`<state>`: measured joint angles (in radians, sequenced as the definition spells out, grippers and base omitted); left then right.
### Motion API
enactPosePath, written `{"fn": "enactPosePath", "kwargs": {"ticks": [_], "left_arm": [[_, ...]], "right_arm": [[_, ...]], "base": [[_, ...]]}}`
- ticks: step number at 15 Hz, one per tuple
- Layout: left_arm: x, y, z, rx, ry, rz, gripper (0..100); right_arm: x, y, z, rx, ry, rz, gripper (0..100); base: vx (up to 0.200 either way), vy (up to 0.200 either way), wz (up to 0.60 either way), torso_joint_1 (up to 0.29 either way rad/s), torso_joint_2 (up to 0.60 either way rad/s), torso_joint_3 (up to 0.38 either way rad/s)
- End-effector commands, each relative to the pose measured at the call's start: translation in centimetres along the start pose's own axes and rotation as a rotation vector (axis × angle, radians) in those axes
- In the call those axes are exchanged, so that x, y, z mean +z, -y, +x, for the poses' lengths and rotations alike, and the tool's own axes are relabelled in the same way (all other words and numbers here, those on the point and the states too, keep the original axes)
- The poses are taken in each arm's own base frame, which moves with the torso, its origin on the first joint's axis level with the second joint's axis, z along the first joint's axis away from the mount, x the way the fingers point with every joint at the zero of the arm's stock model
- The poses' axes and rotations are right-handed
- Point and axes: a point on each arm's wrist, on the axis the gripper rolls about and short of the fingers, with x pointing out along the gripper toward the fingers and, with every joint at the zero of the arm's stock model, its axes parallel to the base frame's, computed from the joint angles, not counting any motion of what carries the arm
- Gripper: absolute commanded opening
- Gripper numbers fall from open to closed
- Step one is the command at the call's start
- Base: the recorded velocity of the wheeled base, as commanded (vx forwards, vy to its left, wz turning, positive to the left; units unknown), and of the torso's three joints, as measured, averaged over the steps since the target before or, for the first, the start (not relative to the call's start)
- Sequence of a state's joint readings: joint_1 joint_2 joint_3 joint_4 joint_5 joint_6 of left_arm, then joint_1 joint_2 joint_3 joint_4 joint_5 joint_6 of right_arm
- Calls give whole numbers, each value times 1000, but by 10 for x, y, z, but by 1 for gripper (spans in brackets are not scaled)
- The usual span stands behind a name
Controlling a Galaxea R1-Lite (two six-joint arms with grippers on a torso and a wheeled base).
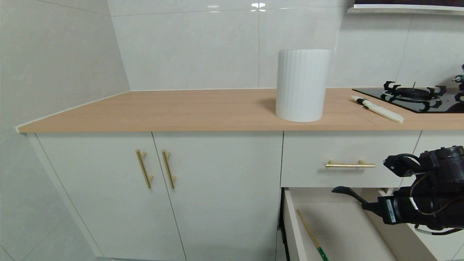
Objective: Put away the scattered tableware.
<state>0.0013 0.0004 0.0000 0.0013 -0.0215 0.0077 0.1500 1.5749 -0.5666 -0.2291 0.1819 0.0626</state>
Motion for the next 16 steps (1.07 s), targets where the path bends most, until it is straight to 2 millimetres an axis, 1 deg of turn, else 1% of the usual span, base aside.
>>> {"fn": "enactPosePath", "kwargs": {"ticks": [1, 3, 4, 6, 8, 9, 10, 11, 14, 16], "left_arm": [[0, 0, 0, 0, 0, 0, 100], [0, 0, 0, 0, 0, 0, 100], [0, 0, 0, 0, 0, 0, 100], [0, 0, 0, 0, 0, 0, 100], [0, 0, 0, 0, 0, 0, 100], [0, 0, 0, 0, 0, 0, 100], [0, 0, 0, 0, 0, 0, 100], [0, 0, 0, 0, 0, 0, 100], [0, 0, 0, 0, 0, 0, 100], [0, 0, 0, 0, 0, 0, 100]], "right_arm": [[-1, 1, 4, 0, -14, 3, 0], [-1, 1, 6, 0, -21, 4, 0], [-3, 2, 10, -2, -38, 7, 0], [-5, 5, 28, -6, -73, 11, 0], [-11, 10, 55, -57, -107, 13, 0], [-14, 11, 62, -70, -123, 15, 0], [-19, 12, 77, -97, -165, 18, 0], [-30, 18, 102, -140, -239, 23, 0], [-51, 26, 136, -207, -319, 22, 0], [-60, 31, 153, -256, -333, 15, 0]], "base": [[0, 0, 0, 12, 173, 56], [0, 0, 0, 0, 0, 0], [0, 0, 0, 0, 0, 0], [0, 0, 0, -88, 127, 122], [0, 0, 0, -49, 71, 46], [0, 0, 0, 0, 0, 0], [0, 0, 0, 0, 0, 0], [0, 0, 0, 0, 0, 0], [0, 0, 0, 0, 0, 0], [0, 0, 0, 0, 0, 0]]}}
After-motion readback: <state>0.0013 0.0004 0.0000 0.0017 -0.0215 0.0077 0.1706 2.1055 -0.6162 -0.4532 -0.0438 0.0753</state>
